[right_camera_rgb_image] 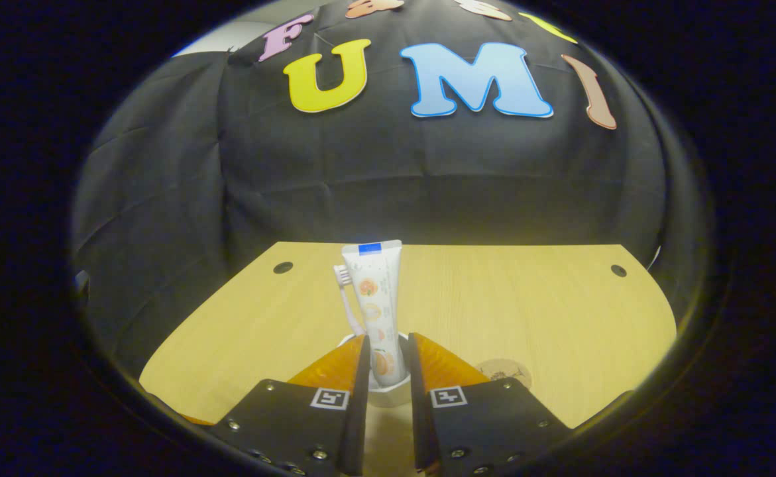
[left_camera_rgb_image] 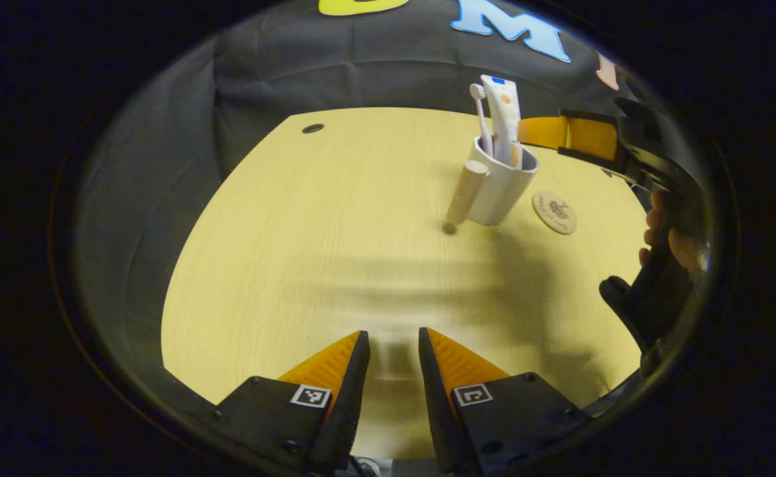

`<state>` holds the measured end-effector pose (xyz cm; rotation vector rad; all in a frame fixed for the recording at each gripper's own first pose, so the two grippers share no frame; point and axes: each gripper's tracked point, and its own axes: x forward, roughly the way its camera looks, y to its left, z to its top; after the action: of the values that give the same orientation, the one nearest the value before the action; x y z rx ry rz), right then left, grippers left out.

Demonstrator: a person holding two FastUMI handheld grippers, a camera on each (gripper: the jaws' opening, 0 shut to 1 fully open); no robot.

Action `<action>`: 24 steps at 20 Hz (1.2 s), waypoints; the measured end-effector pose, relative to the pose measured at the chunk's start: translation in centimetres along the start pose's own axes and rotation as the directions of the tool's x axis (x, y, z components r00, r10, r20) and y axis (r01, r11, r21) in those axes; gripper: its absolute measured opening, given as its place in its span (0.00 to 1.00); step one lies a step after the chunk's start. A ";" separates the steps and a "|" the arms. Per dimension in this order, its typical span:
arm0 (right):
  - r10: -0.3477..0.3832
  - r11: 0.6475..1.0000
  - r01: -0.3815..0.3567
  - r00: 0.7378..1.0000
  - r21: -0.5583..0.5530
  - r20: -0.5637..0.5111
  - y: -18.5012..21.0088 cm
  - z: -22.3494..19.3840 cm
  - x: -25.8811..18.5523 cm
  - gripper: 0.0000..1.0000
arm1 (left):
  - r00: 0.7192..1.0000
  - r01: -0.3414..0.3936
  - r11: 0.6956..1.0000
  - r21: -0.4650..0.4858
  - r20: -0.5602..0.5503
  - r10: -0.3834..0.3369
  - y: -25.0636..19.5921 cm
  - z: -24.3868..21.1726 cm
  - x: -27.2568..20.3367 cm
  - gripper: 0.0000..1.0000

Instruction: Put the toothbrush and toothpaste on the desktop into the cup, then pick up the cup and place it on the coaster on the desktop.

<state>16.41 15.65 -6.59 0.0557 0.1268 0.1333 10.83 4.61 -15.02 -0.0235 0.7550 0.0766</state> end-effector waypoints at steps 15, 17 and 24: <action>-0.196 0.968 0.220 0.963 0.118 -0.186 -14.4 -9.1 -9.8 0.30 | 0.996 0.093 0.864 0.495 -0.050 -0.079 -2.4 8.4 3.3 0.55; -0.224 0.953 0.261 0.949 0.154 -0.219 -15.7 -10.6 -10.5 0.30 | 0.994 0.111 0.837 0.536 -0.071 -0.086 -2.9 9.4 3.7 0.56; -0.281 0.924 0.333 0.925 0.189 -0.258 -18.2 -11.7 -11.2 0.30 | 0.983 0.169 0.710 0.684 -0.167 -0.073 -3.8 11.8 6.0 0.68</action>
<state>6.23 -3.34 -18.01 0.2516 0.3775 -0.1944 23.55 1.72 -10.53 0.6579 0.8722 -0.3500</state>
